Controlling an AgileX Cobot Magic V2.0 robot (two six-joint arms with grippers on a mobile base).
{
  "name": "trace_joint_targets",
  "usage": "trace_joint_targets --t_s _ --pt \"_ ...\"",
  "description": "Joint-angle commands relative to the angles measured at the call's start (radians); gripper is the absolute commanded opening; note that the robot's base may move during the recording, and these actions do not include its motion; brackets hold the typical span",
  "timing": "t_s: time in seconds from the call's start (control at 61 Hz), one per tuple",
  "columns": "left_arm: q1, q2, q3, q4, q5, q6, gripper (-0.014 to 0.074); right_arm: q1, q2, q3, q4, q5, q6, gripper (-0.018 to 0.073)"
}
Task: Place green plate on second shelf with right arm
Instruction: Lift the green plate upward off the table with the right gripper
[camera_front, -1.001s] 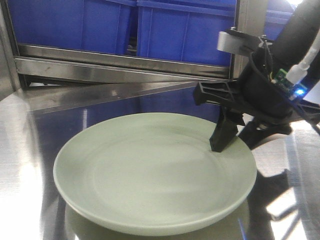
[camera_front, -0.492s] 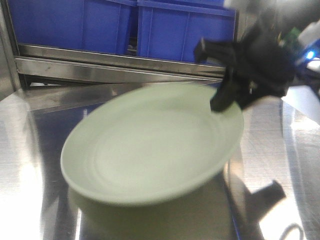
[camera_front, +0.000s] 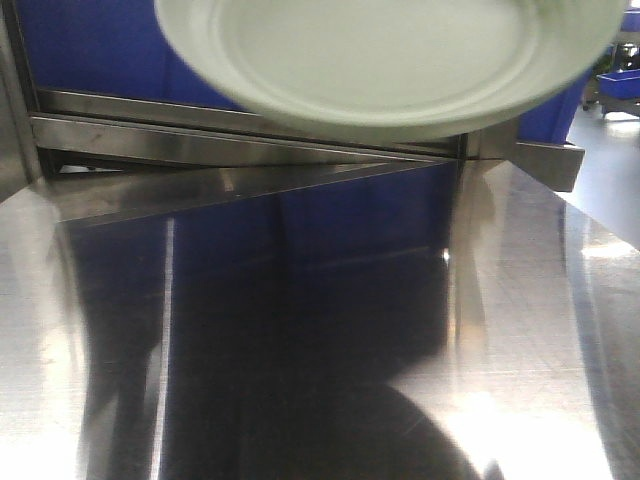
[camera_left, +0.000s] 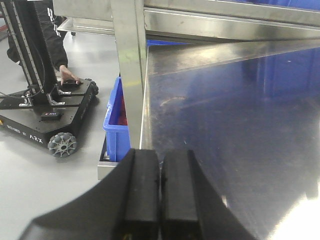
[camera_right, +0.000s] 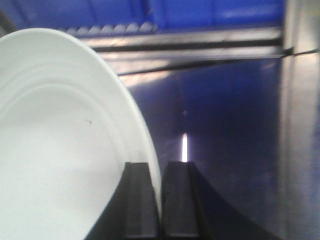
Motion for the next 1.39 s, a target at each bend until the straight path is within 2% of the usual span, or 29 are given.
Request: trace_joint_targets --t_s 0.0,0.23,0.541,1.378 --pt "-0.001 -0.021 0.04 -0.001 -0.08 0.002 0.0124 -0.059 -0.102 0.014 0.007 -0.101 -0.036 0.0055" --pt "-0.001 -0.021 0.04 -0.001 -0.08 0.002 0.0124 -0.146 -0.319 0.154 0.007 -0.1 -0.089 0.0055" --pt "-0.001 -0.021 0.04 -0.001 -0.08 0.002 0.0124 -0.152 -0.518 0.316 0.007 -0.111 -0.089 0.0055" --pt "-0.001 -0.021 0.04 -0.001 -0.08 0.002 0.0124 -0.152 -0.549 0.348 0.007 -0.126 -0.089 0.0055"
